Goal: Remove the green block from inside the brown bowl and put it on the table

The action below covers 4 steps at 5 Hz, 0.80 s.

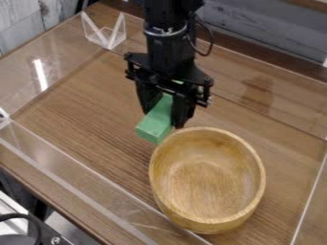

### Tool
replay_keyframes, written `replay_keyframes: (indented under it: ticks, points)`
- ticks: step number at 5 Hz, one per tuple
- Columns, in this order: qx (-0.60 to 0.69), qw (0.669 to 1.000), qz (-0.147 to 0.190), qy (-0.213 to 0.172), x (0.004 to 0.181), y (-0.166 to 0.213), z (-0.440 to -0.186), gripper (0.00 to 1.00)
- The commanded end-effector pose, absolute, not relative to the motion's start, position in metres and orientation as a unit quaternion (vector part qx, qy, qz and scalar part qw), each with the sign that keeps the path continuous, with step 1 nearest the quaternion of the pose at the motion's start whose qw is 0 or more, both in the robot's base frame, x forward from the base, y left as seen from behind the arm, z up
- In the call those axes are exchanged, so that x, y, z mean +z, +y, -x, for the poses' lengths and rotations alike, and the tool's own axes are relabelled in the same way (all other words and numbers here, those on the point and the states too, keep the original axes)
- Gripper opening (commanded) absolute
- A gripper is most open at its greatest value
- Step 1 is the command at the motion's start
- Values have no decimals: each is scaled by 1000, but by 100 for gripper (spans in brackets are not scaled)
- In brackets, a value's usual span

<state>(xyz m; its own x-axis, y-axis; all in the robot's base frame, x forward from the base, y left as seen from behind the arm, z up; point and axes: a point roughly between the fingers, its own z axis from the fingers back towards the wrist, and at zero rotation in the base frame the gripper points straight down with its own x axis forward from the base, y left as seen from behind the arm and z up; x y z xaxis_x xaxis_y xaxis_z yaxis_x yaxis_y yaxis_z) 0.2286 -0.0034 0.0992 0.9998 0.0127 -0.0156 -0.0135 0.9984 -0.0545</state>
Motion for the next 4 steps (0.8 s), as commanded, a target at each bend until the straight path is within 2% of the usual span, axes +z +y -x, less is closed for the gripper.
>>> replay_keyframes:
  ticks: [1,4]
  points:
    - [8,999,28,-23,111,5,-229,0]
    - [13,999,28,-26,101,28,-223,0]
